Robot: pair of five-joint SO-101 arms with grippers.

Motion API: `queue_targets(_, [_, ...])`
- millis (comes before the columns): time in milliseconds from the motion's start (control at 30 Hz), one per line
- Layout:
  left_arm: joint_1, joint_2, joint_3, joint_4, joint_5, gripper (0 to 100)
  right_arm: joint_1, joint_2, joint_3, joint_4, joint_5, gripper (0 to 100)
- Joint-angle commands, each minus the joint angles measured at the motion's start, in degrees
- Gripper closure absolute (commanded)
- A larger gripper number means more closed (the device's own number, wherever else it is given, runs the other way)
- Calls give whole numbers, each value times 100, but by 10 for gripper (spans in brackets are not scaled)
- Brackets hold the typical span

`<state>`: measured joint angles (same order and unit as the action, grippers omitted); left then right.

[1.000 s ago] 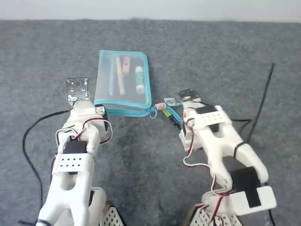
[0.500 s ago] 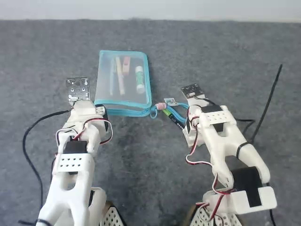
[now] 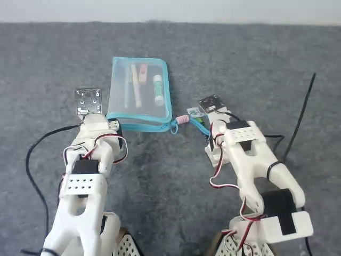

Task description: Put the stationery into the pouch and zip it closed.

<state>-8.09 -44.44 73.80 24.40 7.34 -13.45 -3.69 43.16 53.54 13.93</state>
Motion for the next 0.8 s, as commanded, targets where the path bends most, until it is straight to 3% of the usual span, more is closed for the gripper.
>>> queue_targets(0, [35,-62,-110,-211,62,988,400,-233,-62,119,18,992])
queue_targets(200, [35,-62,-92,-229,62,988,927,-1314,-176,1226,141,992])
queue_targets(367, [53,-62,-92,-237,62,988,426,-2818,-202,2624,1090,992])
queue_targets(567, [255,-62,-92,-237,62,988,391,-4330,-870,3635,475,992])
queue_targets(767, [255,-53,-84,-229,62,988,673,-4462,-1776,4356,862,992])
